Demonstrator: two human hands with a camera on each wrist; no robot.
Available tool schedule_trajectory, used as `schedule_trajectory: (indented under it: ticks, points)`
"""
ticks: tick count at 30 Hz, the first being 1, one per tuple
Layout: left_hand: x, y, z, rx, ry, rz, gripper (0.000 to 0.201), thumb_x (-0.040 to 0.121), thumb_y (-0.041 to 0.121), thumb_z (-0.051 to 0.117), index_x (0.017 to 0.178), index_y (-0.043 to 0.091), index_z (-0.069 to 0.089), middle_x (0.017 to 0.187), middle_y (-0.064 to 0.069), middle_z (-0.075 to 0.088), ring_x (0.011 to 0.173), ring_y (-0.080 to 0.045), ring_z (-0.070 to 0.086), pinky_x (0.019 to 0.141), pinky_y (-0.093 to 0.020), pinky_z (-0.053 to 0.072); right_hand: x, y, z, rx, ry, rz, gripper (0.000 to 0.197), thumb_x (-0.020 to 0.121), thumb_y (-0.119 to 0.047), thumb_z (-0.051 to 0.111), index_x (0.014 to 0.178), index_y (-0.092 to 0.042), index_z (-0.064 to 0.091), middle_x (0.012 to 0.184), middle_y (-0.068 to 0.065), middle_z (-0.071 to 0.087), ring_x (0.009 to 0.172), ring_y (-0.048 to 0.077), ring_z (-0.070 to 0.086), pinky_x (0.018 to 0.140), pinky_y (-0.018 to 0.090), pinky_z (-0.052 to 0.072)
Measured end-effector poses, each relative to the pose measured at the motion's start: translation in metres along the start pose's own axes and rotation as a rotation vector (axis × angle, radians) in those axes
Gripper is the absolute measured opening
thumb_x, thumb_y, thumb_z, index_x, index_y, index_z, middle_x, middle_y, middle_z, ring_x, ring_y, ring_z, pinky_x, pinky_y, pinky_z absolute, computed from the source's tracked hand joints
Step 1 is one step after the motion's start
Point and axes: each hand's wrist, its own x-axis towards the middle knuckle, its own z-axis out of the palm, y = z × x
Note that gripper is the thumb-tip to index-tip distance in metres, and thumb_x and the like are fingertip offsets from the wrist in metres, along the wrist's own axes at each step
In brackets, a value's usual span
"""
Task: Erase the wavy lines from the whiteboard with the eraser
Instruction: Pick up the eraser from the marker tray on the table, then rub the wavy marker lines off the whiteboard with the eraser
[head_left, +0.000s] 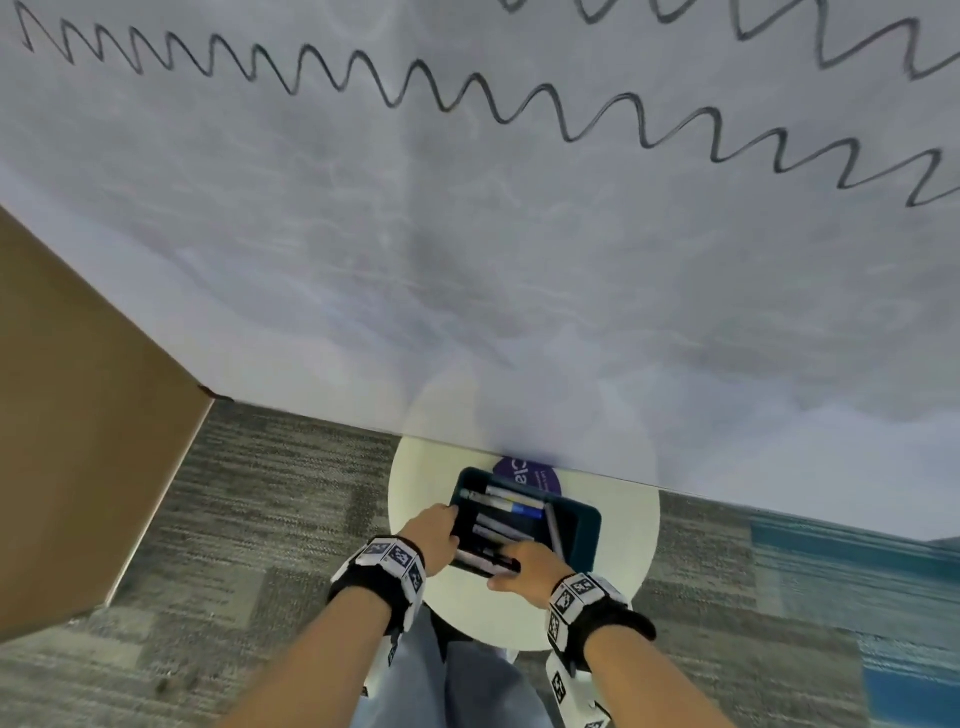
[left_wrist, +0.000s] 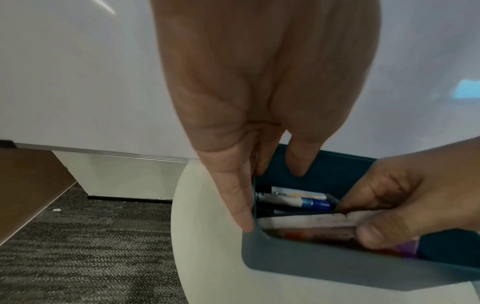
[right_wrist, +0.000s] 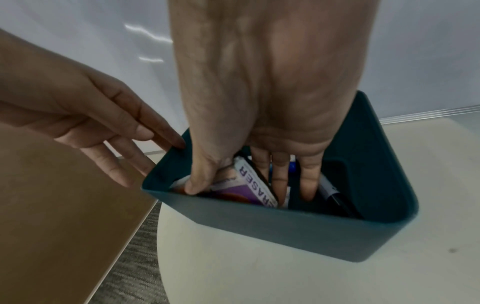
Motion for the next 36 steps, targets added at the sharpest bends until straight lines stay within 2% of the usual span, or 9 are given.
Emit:
schedule_trajectory:
  ticks: [5,8,13,18,22,27,30,33,36]
  points:
    - [-0.011,0.002,-0.016,-0.096,0.075,0.013,0.04,0.1,0.018,0.041,0.139,0.01,0.04,0.139,-0.01,0.042,0.126,-0.026,0.044,0.104,-0.033,0.035,-0.014,-0.01,-0.02,0.026,0.088,-0.014,0.033,0.089,-0.044,0.056,0.09,-0.013,0.064,0.084,0.0,0.062,0.073,0.014,0.058,0.06,0.018,0.042]
    - [-0.028,0.004,-0.044,-0.222,0.214,0.098,0.034,0.1,0.018,0.042,0.134,0.013,0.047,0.134,-0.007,0.048,0.118,-0.021,0.05,0.099,-0.028,0.038,-0.035,-0.022,-0.044,0.162,0.186,-0.078,0.024,0.09,-0.034,0.056,0.07,-0.021,0.054,0.067,-0.007,0.055,0.064,0.013,0.055,0.053,0.016,0.035]
    - [-0.066,0.021,-0.102,-0.439,0.357,0.178,0.041,0.1,0.026,0.044,0.14,0.015,0.041,0.128,-0.007,0.053,0.105,-0.017,0.055,0.087,-0.021,0.041,-0.081,-0.057,-0.091,0.435,0.38,-0.32,0.009,0.089,-0.021,0.061,0.094,-0.017,0.067,0.088,0.003,0.07,0.083,0.017,0.066,0.074,0.027,0.052]
    - [-0.12,0.052,-0.166,-0.82,0.414,0.294,0.018,0.096,0.018,0.054,0.114,0.022,0.056,0.082,-0.011,0.068,0.064,-0.018,0.064,0.053,-0.025,0.049,-0.132,-0.116,-0.144,0.535,0.432,-0.477,0.023,0.092,-0.02,0.06,0.113,-0.028,0.053,0.108,0.005,0.064,0.097,0.015,0.065,0.079,0.026,0.054]
    - [-0.172,0.061,-0.221,-0.87,0.628,0.402,0.014,0.093,-0.001,0.051,0.101,0.003,0.063,0.064,-0.014,0.065,0.051,-0.019,0.061,0.05,-0.026,0.05,-0.178,-0.183,-0.17,0.454,0.5,-0.643,0.04,0.091,-0.022,0.062,0.126,-0.033,0.045,0.116,-0.009,0.057,0.098,-0.008,0.058,0.078,0.013,0.046]
    - [-0.233,0.071,-0.287,-0.738,0.791,0.508,0.021,0.094,0.008,0.056,0.083,-0.01,0.058,0.061,-0.015,0.058,0.049,-0.014,0.061,0.051,-0.026,0.053,-0.217,-0.267,-0.183,0.202,0.738,-0.761,0.06,0.076,-0.041,0.07,0.118,-0.057,0.03,0.111,-0.016,0.058,0.094,0.004,0.059,0.076,0.025,0.052]
    - [-0.271,0.068,-0.332,-0.734,0.875,0.584,0.022,0.095,0.013,0.056,0.075,0.005,0.056,0.057,-0.005,0.06,0.05,-0.014,0.062,0.051,-0.025,0.052,-0.235,-0.317,-0.198,0.03,0.997,-0.888,0.062,0.082,-0.034,0.068,0.128,-0.046,0.027,0.114,-0.011,0.045,0.094,0.008,0.051,0.071,0.015,0.045]
    - [-0.308,0.058,-0.373,-0.711,0.953,0.667,0.017,0.096,0.015,0.055,0.082,0.006,0.058,0.057,-0.005,0.061,0.049,-0.014,0.06,0.05,-0.023,0.048,-0.251,-0.368,-0.217,-0.127,1.216,-1.015,0.064,0.078,-0.026,0.073,0.134,-0.023,0.041,0.112,-0.011,0.03,0.088,0.01,0.047,0.062,0.005,0.041]
    - [-0.335,0.044,-0.409,-0.668,1.154,0.711,0.01,0.094,0.018,0.059,0.086,0.011,0.06,0.066,-0.003,0.064,0.058,-0.012,0.06,0.055,-0.019,0.047,-0.264,-0.411,-0.233,-0.298,1.405,-1.137,0.067,0.075,-0.027,0.071,0.135,-0.015,0.043,0.116,0.001,0.037,0.095,0.018,0.05,0.073,0.018,0.048]
